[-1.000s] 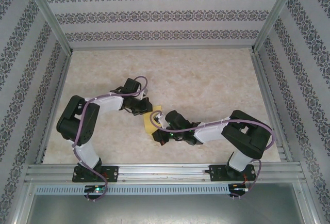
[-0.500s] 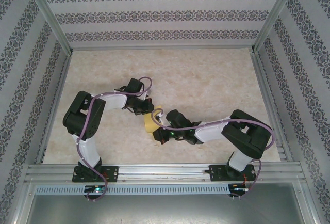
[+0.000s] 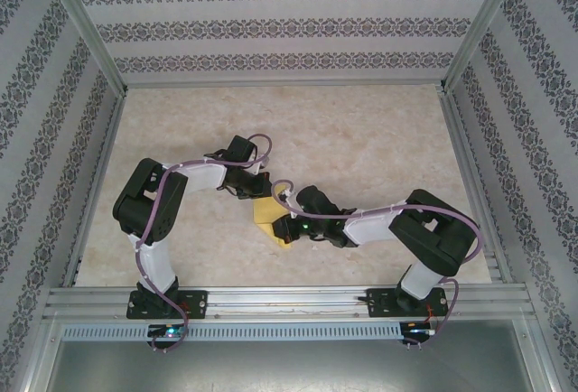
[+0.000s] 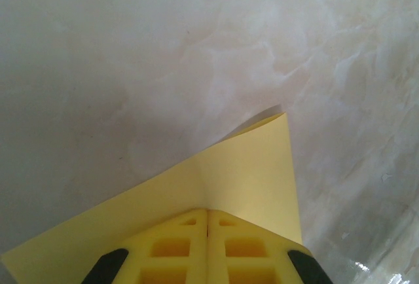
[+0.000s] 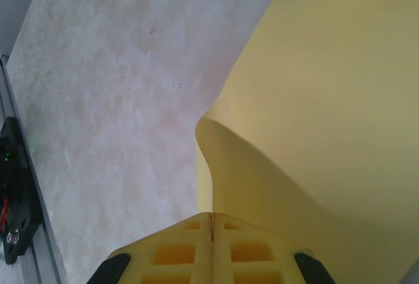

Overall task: Fold a paper plane with a square sheet of paper (fold left side to right side)
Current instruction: Third fold the triangle at the center of the table.

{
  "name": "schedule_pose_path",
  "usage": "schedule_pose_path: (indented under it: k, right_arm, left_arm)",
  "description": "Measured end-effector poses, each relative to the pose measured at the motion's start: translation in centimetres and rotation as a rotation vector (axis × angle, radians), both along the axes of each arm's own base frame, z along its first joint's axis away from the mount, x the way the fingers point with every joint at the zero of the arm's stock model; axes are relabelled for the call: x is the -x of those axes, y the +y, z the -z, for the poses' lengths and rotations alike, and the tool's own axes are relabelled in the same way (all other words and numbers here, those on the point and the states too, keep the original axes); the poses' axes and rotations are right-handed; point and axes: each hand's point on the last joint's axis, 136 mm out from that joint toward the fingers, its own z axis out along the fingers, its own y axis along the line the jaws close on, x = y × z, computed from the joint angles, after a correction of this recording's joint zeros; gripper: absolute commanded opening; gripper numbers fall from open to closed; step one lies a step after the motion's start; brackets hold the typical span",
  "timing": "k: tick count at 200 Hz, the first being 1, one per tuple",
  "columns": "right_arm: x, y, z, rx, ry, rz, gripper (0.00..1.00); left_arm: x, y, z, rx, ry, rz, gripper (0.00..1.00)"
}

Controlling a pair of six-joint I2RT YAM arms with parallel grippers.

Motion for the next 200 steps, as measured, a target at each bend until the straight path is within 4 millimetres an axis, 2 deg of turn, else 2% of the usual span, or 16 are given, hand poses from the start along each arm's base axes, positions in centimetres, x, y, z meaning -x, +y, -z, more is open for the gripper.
schedule_pose_path:
  k: [119,200]
  right_arm:
    - [-2.2,-2.6,1.5,0.079,0.036,0.118,0.0]
    - [-2.7,-2.2,1.1,0.076,0.03,0.118,0.0]
  left_arm:
    - [-0.1,-0.1,0.0,-0.01,-0.005,0.002,0.0]
    - [-0.1,-0.2,0.0,-0.015,-0.01,0.003,0.0]
